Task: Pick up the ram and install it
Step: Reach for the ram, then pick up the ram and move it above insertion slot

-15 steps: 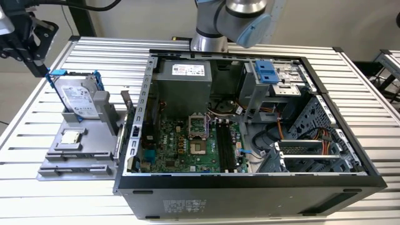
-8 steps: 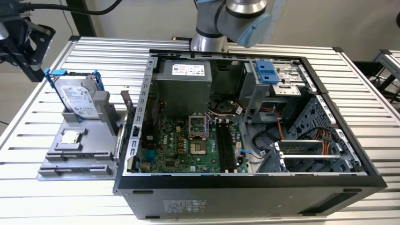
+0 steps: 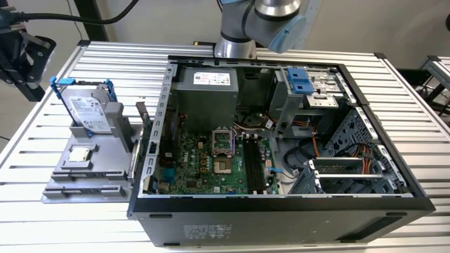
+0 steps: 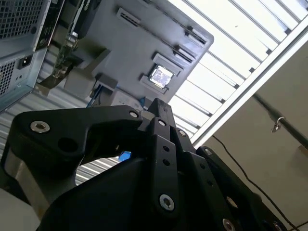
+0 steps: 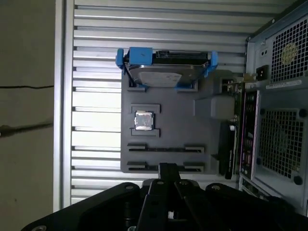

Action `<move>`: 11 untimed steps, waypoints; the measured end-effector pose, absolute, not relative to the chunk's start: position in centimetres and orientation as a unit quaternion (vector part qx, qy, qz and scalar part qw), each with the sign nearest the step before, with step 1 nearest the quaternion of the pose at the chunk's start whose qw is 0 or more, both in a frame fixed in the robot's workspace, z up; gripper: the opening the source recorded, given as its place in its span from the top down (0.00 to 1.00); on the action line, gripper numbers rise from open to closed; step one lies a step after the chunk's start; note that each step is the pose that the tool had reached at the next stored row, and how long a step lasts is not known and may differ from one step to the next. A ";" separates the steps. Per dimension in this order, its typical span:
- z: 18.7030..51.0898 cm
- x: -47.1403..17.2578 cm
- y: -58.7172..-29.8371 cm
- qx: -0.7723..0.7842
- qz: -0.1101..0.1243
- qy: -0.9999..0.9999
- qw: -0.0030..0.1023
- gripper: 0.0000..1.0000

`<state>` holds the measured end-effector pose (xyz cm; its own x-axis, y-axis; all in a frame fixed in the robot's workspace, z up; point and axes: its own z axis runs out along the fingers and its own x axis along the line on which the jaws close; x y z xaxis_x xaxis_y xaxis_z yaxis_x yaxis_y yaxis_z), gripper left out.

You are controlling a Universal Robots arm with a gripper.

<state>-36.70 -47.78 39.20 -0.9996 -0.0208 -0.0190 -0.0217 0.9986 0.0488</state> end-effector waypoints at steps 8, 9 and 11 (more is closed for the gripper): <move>39.1 -36.7 -49.8 -0.011 0.024 1.000 0.009 1.00; 39.1 -36.7 -50.0 -0.011 0.024 1.000 0.009 1.00; 39.1 -36.7 -50.4 -0.011 0.024 1.000 0.009 1.00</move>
